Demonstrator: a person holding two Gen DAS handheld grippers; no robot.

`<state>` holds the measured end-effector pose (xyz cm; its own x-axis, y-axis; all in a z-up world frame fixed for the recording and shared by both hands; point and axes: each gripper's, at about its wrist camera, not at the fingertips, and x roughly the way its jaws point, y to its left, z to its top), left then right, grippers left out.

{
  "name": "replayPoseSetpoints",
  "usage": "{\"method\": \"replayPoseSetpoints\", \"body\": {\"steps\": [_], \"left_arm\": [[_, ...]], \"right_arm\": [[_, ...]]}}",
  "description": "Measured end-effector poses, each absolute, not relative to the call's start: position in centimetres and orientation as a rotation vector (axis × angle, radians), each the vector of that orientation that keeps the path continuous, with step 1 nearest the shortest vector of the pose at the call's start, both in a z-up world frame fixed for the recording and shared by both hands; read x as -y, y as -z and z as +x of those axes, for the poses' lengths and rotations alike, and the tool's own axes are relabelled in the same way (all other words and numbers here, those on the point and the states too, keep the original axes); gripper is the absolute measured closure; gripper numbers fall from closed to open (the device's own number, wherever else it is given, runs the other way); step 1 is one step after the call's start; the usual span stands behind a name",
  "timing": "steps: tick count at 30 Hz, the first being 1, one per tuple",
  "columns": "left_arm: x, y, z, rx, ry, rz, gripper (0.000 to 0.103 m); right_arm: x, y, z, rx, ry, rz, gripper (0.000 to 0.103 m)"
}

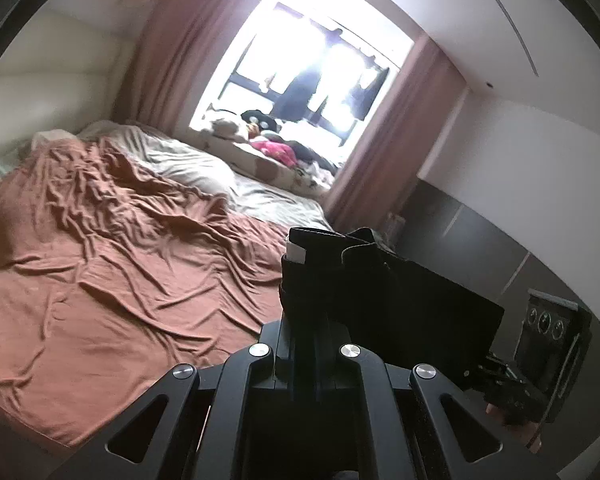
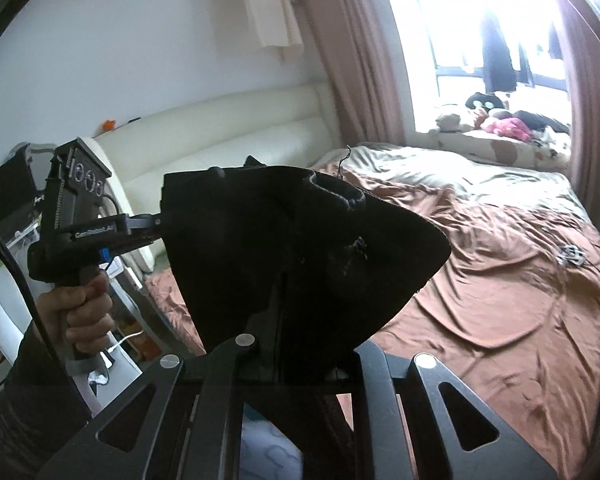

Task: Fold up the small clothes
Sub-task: 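Lift the folded black shirt off the bed with both grippers and carry it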

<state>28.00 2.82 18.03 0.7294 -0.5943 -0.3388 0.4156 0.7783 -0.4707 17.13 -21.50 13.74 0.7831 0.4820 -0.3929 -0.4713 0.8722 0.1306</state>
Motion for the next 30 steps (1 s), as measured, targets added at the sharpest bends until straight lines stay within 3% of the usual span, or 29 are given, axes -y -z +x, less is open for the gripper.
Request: {"method": "replayPoseSetpoints", "body": {"steps": [30], "left_arm": [[-28.8,-8.5,33.5,-0.475,0.292,-0.435,0.097]], "right_arm": [[6.1,-6.9,35.3,-0.519,-0.785,-0.042,0.095]]}}
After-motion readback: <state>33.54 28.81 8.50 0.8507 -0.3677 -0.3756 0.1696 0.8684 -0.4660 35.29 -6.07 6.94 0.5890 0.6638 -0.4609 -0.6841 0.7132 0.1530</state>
